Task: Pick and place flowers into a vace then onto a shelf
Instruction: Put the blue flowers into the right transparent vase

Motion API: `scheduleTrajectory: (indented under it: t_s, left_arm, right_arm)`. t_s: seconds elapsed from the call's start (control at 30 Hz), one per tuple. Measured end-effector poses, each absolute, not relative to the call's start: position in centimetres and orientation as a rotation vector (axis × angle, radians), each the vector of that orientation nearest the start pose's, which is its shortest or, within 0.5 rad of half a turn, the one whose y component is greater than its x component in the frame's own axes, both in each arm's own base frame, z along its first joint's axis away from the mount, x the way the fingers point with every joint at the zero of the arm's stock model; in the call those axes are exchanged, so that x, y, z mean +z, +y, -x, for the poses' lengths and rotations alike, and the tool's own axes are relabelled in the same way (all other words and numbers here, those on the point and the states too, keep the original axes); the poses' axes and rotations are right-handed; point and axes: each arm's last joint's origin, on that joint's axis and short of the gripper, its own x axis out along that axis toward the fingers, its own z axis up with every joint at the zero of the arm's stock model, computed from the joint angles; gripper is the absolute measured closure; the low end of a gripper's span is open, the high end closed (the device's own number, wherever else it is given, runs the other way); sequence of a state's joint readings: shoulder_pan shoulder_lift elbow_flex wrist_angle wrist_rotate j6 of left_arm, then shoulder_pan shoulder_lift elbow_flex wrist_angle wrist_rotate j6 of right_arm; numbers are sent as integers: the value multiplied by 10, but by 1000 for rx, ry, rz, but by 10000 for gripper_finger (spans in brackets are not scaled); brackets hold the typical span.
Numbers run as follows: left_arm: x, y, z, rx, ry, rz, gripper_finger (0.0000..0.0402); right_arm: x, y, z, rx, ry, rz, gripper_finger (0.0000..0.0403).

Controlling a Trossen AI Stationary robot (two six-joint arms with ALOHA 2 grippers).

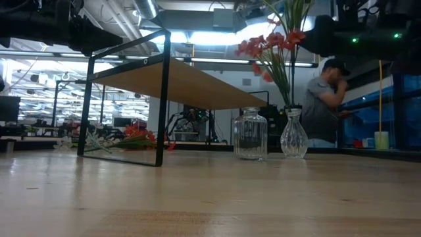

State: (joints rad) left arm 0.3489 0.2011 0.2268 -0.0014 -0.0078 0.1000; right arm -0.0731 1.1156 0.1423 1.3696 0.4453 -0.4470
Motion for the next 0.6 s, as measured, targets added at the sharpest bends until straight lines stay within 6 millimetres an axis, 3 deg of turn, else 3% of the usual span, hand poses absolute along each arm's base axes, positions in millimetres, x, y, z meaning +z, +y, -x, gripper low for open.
scheduleTrajectory:
  t_s: [0.6]
  left_arm:
    - [225, 35, -95, 357, -4, -103, 398]
  right_arm:
    - [201, -27, -178, -632, -198, 310, 401]
